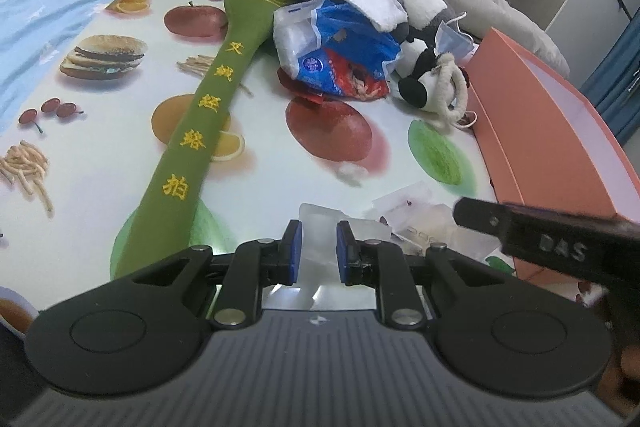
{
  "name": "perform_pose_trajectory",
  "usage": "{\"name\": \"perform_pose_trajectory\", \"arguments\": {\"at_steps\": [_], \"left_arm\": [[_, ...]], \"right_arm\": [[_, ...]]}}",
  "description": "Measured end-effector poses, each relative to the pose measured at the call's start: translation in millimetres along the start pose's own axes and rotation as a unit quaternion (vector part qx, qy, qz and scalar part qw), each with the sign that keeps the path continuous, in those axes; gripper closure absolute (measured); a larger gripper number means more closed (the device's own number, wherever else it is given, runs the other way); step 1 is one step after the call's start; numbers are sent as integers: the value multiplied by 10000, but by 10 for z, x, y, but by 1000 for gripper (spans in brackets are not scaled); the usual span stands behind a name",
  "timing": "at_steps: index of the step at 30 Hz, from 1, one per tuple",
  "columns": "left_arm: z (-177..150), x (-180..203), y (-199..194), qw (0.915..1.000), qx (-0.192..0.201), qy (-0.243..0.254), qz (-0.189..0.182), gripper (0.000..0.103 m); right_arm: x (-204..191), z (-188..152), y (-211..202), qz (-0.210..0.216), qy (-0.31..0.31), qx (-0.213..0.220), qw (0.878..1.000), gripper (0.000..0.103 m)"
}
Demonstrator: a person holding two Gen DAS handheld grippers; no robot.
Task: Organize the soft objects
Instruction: 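Close the right gripper on the clear zip bag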
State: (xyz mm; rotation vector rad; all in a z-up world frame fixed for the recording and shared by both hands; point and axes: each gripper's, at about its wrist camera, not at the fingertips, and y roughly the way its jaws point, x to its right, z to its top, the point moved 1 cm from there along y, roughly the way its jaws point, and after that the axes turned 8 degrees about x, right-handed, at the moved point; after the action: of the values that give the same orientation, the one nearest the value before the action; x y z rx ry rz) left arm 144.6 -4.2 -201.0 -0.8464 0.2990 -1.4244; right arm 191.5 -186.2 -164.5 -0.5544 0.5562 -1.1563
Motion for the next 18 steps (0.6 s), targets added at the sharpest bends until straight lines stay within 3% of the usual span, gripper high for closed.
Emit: {"name": "perform_pose_trajectory", "arguments": {"at_steps": [8,12,18], "left_arm": [[-61,2,47,9999,-133,34,15,82],[-38,11,66,9998,-145,111,24,82],[-6,14,66,9996,-178,226,11,82]], "right_arm": [[40,-69,302,305,-500,-656,9961,49],[89,-121,311,336,-273,-737,9963,47],[82,-255,227,296,-51,-651,9974,61]]}}
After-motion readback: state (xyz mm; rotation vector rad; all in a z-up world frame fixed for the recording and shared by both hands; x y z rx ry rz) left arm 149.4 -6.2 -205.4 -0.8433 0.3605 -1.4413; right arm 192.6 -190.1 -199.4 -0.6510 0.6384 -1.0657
